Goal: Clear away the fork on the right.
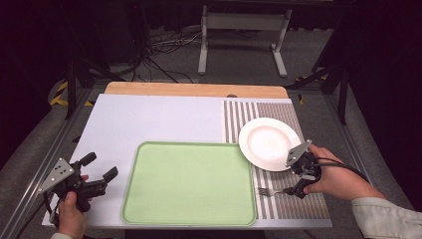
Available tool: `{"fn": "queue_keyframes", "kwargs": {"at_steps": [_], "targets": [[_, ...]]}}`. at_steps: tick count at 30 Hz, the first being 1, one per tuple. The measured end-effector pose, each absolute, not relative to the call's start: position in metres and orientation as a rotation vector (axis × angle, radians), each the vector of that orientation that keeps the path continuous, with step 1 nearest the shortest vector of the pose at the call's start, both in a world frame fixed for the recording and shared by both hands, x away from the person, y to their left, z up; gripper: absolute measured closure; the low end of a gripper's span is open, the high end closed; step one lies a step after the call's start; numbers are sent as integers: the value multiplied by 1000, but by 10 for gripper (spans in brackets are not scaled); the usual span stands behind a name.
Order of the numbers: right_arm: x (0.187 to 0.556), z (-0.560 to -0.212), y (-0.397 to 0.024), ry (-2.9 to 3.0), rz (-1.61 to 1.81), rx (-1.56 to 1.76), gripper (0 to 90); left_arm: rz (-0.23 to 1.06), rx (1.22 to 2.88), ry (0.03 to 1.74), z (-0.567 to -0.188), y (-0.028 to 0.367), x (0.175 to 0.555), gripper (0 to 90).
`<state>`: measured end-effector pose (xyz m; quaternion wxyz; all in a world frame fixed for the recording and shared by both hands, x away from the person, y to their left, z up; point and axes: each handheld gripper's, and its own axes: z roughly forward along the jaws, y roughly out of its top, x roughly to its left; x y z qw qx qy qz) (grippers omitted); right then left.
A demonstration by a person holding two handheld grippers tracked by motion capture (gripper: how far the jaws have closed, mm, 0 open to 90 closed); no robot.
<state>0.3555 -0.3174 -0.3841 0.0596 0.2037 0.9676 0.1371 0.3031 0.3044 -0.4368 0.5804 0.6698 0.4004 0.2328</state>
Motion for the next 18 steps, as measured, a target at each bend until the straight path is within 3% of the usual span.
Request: {"fn": "queue_keyframes", "kwargs": {"at_steps": [8,18], "targets": [[353,-393,-317,2988,335,515,170,542,1566,936,-437,304,303,30],[353,-401,-313,3070,167,275,396,543,1565,933,-437,304,303,30]]}}
